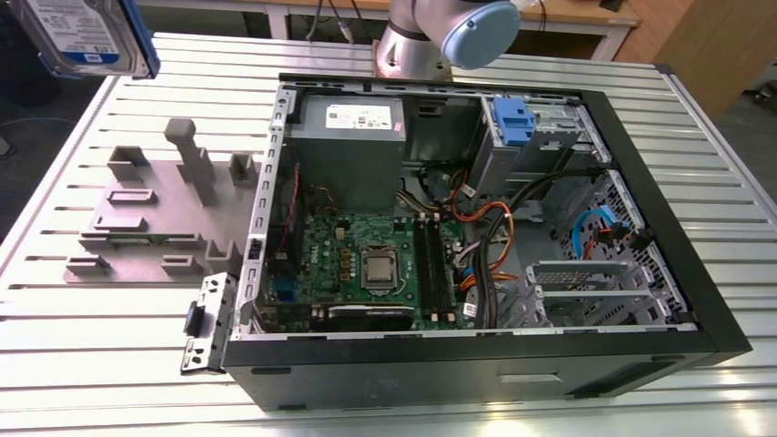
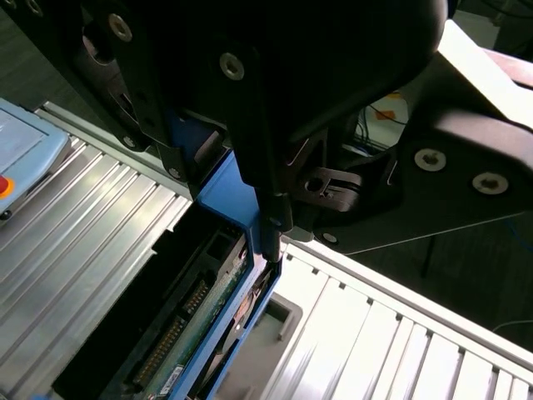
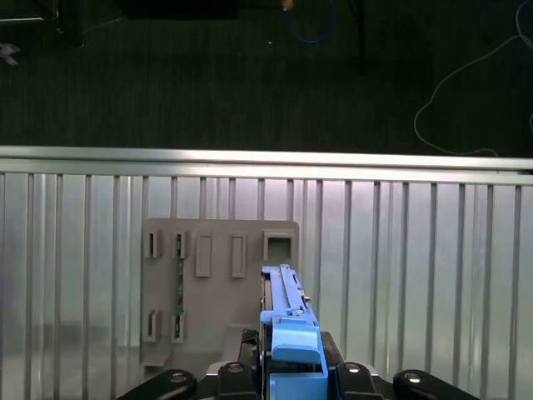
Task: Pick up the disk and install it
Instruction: 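Pick up the disk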
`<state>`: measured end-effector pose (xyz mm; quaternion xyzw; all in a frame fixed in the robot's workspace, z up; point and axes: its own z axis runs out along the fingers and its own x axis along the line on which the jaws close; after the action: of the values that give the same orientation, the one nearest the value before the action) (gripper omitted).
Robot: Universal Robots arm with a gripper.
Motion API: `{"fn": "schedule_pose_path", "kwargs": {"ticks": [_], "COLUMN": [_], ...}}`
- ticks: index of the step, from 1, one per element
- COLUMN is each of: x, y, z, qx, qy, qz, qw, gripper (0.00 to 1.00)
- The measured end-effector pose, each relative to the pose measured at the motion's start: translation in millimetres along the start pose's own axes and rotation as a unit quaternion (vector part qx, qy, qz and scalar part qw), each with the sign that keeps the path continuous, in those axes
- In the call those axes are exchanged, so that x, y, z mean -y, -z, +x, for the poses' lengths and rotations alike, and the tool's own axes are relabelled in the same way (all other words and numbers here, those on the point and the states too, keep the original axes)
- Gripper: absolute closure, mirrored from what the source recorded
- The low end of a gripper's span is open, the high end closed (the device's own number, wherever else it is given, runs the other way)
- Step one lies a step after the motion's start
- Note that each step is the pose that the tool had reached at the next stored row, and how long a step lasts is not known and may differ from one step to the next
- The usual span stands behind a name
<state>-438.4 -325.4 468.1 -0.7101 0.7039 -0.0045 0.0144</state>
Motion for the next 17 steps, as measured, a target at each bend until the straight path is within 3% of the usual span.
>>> {"fn": "schedule_pose_path", "kwargs": {"ticks": [4, 17], "x": [-0.1, 5.3], "y": [0.1, 0.0], "z": [3.9, 7.5], "qx": [0.0000, -0.0003], "qy": [0.000, 0.000], "qz": [0.0000, 0.0000], "qw": [1.00000, 1.00000], "gripper": [0.64, 0.64]}}
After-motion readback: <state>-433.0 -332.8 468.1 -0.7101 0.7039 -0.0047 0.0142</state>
